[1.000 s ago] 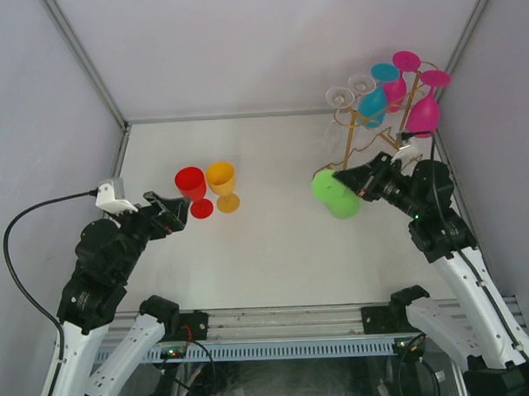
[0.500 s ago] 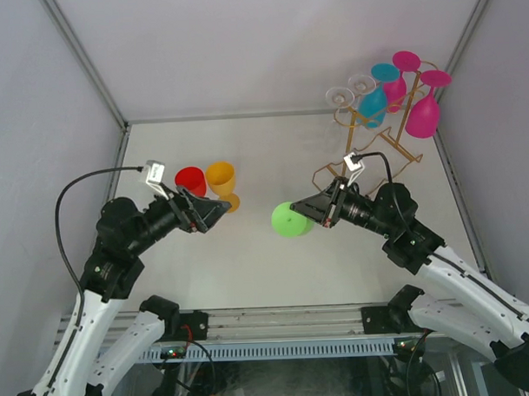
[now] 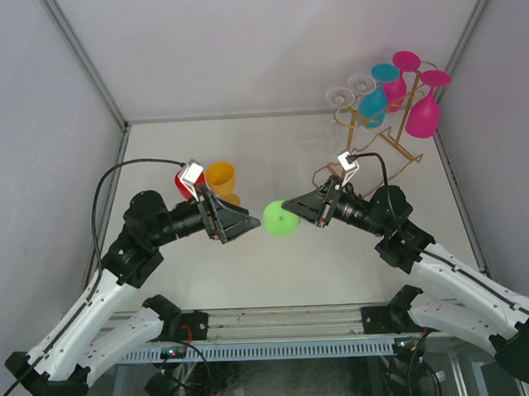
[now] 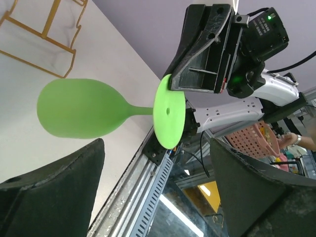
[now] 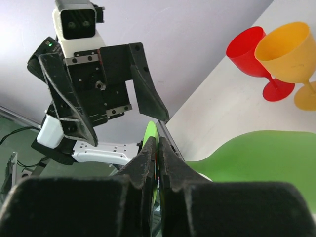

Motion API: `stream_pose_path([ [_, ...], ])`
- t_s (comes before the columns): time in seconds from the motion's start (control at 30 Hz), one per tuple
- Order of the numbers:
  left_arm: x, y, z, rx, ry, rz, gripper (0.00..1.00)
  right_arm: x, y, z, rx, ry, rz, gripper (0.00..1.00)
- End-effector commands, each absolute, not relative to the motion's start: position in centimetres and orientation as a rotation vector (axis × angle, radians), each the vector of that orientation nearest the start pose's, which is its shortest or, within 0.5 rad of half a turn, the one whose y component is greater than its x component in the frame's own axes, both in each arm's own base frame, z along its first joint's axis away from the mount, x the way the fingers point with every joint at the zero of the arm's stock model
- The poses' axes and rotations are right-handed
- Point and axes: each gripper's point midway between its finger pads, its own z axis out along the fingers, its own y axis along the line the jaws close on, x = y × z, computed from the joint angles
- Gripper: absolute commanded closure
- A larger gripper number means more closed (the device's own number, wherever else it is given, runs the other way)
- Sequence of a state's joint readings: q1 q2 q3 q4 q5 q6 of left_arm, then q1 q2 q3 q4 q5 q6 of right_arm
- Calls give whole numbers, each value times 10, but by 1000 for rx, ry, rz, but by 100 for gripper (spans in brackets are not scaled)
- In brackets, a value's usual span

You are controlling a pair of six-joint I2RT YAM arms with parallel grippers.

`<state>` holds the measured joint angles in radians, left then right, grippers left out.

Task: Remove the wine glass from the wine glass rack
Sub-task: Place the wine glass at the center of the board.

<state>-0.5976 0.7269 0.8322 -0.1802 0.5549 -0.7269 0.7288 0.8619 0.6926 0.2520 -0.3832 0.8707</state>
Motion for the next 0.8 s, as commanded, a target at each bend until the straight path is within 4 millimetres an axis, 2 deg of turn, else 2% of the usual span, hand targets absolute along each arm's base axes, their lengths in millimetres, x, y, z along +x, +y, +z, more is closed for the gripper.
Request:
stream_pose_path([
  [0.0,152,-256,339,392,1771,-1474,13,172,292,348,-272,1588,1592,100],
  [0.17,151,-265,342,391,1757,-1521,22,165,295,349,-317,1581,1612,100],
  [0.33,152,-269,332,396,1789,-1521,27,159,302,347,-349,1587,1645,100],
  [0.53,164,-256,312,363,1856,-1350,22,163,302,338,-332,1622,1609,100],
  [0.77,170,-248,311,407,1886,-1234,17,165,297,339,-327,1613,1565,100],
])
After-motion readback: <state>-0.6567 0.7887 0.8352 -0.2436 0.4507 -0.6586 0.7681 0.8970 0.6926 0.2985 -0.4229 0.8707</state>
